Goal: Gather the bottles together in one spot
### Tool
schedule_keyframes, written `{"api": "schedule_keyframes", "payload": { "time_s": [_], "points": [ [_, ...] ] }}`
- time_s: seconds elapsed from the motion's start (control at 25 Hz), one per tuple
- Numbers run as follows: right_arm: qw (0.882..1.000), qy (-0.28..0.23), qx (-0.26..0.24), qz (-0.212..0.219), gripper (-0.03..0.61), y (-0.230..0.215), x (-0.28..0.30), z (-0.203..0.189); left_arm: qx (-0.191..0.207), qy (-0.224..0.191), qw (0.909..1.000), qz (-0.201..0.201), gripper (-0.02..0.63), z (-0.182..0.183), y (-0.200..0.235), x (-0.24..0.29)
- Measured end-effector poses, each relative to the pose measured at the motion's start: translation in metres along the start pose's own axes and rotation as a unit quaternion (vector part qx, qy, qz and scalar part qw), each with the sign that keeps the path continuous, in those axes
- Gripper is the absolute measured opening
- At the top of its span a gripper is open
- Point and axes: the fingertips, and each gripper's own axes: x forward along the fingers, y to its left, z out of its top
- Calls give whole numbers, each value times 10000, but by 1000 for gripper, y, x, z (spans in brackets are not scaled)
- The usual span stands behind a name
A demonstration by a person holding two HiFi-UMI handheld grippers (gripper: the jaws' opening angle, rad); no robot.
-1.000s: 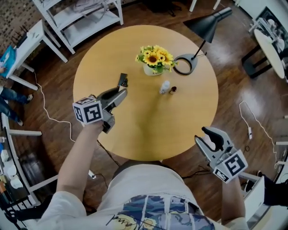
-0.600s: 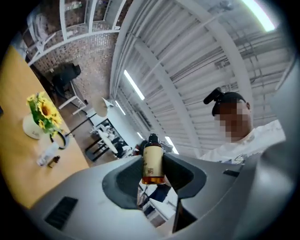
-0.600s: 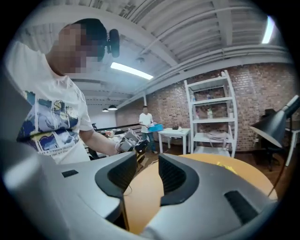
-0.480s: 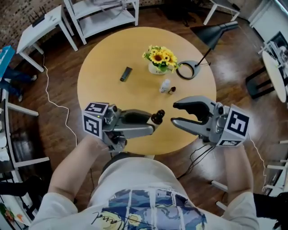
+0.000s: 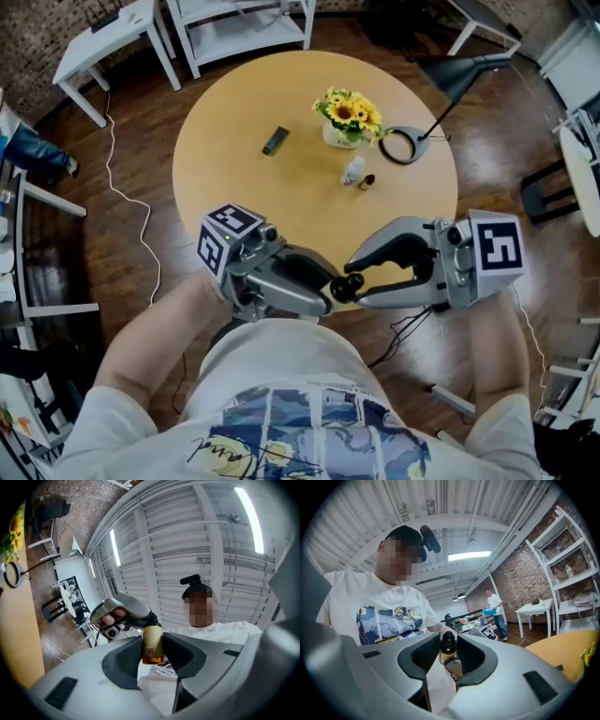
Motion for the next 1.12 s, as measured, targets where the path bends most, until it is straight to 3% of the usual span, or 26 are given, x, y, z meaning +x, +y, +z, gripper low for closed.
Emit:
{"api": "schedule_keyframes", "payload": {
  "time_s": [0.2, 0.32, 0.44, 0.56, 0.72, 0.84, 1.0, 1.12],
  "points": [
    [9999, 42, -88, 39, 100, 2, 2, 2, -241, -11, 9995, -215, 141, 0, 0, 1],
    [9997, 81, -144, -180, 98, -2, 2, 1, -203, -142, 9997, -28, 147, 4, 3, -5],
    [9983, 177, -128, -546, 95, -11, -2, -5, 66, -333, 9978, 570, 155, 11, 13, -17],
    [9950, 235, -91, -969, 95, -29, -13, -13, 489, -583, 9850, 1546, 164, 25, 30, -45],
    [9827, 372, 12, -1812, 95, -80, -33, -31, 1064, -883, 9437, 3005, 164, 49, 47, -103],
    [9643, 605, 216, -2569, 95, -121, -48, -56, 1429, -678, 9066, 3912, 164, 50, 53, -138],
    [9282, 953, 377, -3577, 95, -172, -65, -93, 1738, -164, 8501, 4968, 164, 38, 61, -175],
    [8944, 1096, 453, -4314, 95, -208, -79, -120, 1954, 141, 8114, 5506, 166, 32, 65, -198]
  ]
}}
